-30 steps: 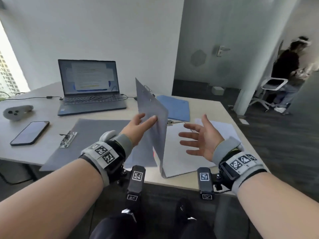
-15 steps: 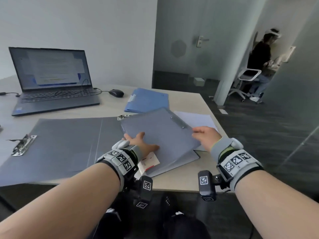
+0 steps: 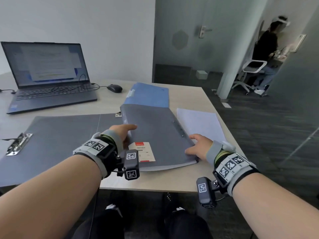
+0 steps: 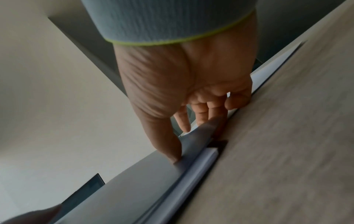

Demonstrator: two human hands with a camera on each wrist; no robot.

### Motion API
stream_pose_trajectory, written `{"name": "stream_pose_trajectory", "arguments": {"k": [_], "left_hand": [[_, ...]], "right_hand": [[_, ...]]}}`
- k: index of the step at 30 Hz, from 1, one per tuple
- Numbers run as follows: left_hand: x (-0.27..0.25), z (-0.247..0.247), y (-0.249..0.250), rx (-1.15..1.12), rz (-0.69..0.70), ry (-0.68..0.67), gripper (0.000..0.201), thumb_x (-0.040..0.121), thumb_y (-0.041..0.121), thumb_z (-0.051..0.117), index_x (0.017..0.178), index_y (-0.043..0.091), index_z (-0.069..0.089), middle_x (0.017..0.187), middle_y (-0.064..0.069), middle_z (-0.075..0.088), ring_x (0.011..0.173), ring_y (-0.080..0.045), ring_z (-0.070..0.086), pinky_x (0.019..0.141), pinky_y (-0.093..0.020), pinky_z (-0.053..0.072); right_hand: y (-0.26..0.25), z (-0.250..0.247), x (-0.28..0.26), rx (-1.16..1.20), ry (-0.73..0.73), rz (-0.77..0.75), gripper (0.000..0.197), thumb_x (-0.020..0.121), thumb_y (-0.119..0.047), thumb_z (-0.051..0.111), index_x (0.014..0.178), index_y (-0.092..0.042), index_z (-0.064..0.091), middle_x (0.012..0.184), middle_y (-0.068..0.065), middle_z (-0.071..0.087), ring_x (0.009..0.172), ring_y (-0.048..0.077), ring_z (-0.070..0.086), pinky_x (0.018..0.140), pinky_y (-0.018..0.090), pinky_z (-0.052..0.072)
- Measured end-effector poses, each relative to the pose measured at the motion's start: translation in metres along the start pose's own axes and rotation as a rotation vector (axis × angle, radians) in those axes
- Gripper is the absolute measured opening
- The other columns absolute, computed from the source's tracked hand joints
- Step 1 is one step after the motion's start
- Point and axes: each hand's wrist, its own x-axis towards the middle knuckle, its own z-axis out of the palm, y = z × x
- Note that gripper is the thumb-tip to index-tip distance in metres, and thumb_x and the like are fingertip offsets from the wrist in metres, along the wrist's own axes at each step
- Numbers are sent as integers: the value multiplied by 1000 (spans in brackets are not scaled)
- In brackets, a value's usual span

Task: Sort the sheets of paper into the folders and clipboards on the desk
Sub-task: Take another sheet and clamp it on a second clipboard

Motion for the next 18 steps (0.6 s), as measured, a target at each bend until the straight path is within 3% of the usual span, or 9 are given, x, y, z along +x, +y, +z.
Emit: {"name": "stream_pose_trajectory", "arguments": {"k": [2, 5, 6, 9, 10, 14, 18], "left_hand": [[-11, 0, -2, -16, 24, -112, 33, 81, 6, 76, 108, 3, 57, 77, -14, 71, 67, -33, 68, 61, -49, 60], [-15, -1, -4, -47, 111, -211, 46, 82, -5, 69, 120, 16, 53, 101, -14, 70, 75, -34, 71, 59, -45, 60], [-15, -4, -1, -61, 140, -213, 48, 82, -6, 68, 121, 18, 53, 103, -15, 70, 75, -35, 71, 59, -45, 60], [-14, -18, 14, -36, 245, -219, 52, 80, -2, 68, 124, 23, 56, 100, -18, 71, 64, -36, 69, 55, -41, 58], [-16, -22, 20, -15, 275, -226, 53, 79, -1, 68, 125, 24, 56, 99, -18, 71, 61, -36, 68, 55, -39, 57], [-14, -43, 39, -37, 344, -255, 52, 81, -1, 65, 126, 24, 58, 95, -17, 72, 57, -33, 67, 51, -36, 56], [-5, -60, 50, -142, 371, -243, 50, 81, -2, 62, 125, 21, 60, 99, -19, 71, 63, -33, 69, 57, -39, 59]], "right_hand": [[-2, -2, 0, -34, -38, 1, 75, 78, -30, 74, 146, -25, 41, 127, 7, 60, 89, 19, 60, 76, 23, 44], [-5, -2, 2, -38, -60, 13, 73, 80, -40, 71, 145, -21, 43, 140, 4, 54, 116, 23, 58, 93, 26, 43], [-6, -1, 3, -20, -70, 32, 68, 83, -45, 69, 142, -20, 45, 135, 5, 58, 112, 24, 60, 89, 26, 45], [-16, 1, -1, 63, -98, 83, 49, 89, -58, 54, 119, -19, 52, 87, 5, 67, 62, 19, 60, 55, 23, 44], [-19, 0, -2, 54, -103, 88, 51, 89, -63, 48, 111, -17, 54, 80, 5, 67, 56, 19, 57, 53, 22, 42], [-35, 3, 4, 90, -156, 66, 61, 88, -72, 39, 104, -18, 61, 82, 7, 68, 57, 22, 57, 53, 25, 44], [-59, 5, 8, 518, -226, 98, 62, 78, -76, 52, 109, -25, 68, 103, 10, 70, 83, 30, 67, 60, 34, 56]]}}
